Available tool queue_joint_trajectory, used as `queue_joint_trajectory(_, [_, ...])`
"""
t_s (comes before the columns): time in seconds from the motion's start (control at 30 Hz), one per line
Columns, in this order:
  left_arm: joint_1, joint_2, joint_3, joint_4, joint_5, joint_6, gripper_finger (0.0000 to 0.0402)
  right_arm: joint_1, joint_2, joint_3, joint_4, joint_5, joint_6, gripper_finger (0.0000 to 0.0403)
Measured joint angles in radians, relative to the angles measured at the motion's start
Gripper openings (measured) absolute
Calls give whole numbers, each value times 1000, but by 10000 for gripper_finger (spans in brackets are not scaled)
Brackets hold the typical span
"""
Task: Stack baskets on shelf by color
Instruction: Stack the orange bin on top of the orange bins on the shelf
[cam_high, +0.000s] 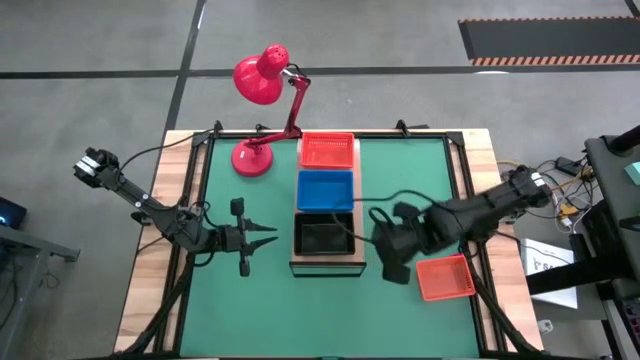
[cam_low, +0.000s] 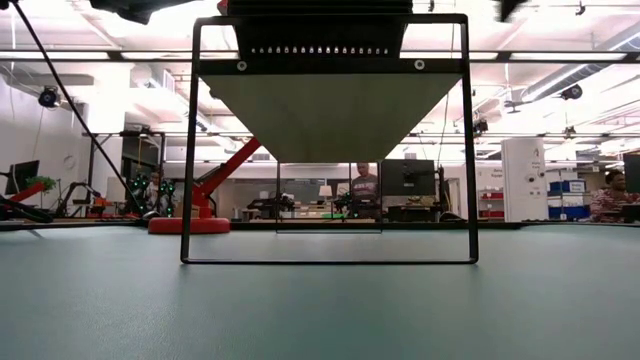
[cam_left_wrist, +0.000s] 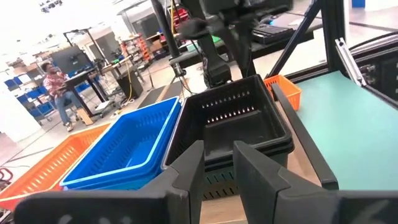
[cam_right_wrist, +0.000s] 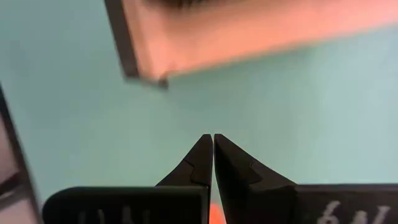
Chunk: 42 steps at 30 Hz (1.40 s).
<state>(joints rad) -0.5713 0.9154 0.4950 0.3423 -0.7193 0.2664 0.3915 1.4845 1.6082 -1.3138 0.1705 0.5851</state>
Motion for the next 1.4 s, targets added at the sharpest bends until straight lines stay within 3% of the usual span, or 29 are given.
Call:
queue_joint_trajectory(0.3, [0, 0, 6, 10, 0, -53, 70, 191, -46, -184, 16, -42, 527, 9])
queue_joint_trajectory(0.47, [0, 0, 6, 15, 1, -78, 70, 247, -38, -252, 36, -49, 681, 34])
queue_joint_trajectory(0.57, [-1, 0, 6, 16, 1, -86, 70, 270, -37, -311, 68, -121, 755, 64])
queue_joint_trajectory(0.63, [-1, 0, 6, 15, 3, -86, 70, 285, -37, -353, 93, -197, 763, 88])
queue_joint_trajectory(0.77, [-1, 6, 6, 14, 4, -86, 70, 354, -34, -431, 135, -293, 565, 131])
queue_joint_trajectory(0.93, [-1, 7, 5, 14, 5, -86, 70, 462, -11, -492, 149, -458, 473, 158])
queue_joint_trajectory(1.1, [0, 6, 5, 15, 5, -85, 70, 547, -9, -539, 152, -409, 502, 156])
queue_joint_trajectory(1.4, [0, 8, 5, 15, 5, -86, 70, 560, -9, -638, 276, -345, 498, 113])
